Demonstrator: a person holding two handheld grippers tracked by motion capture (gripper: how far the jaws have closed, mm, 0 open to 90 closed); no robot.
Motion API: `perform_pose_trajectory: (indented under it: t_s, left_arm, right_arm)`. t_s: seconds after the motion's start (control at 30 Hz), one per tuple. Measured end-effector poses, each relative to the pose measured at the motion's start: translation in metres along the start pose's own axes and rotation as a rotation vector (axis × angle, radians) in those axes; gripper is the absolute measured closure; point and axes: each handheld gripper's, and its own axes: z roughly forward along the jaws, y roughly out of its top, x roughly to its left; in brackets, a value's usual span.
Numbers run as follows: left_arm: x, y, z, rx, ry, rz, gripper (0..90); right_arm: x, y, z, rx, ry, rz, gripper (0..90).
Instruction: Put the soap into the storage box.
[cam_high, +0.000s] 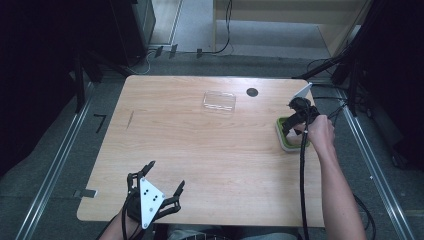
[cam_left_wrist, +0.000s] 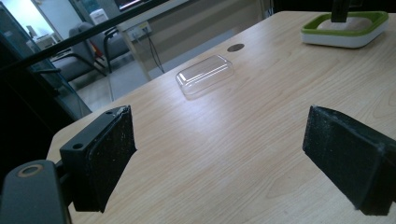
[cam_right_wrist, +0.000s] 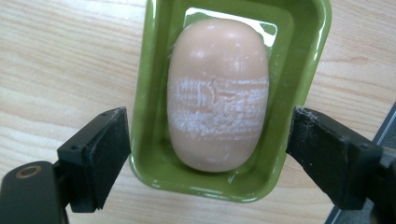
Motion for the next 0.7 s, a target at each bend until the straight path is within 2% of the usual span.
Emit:
perform_pose_trajectory:
  t_s: [0.23, 0.7]
  left_arm:
    - [0.001, 0.0, -0.001, -0.004, -0.004, 0.001, 9.9]
    - [-0.001, 0.0, -0.002, -0.017, -0.008, 0.008, 9.9]
  right_arm:
    - [0.006, -0.009, -0.001, 0.026, -0.011, -0.017, 10.4]
    - [0.02, -0.036, -0.014, 0.041, -0.027, -0.048, 6.7]
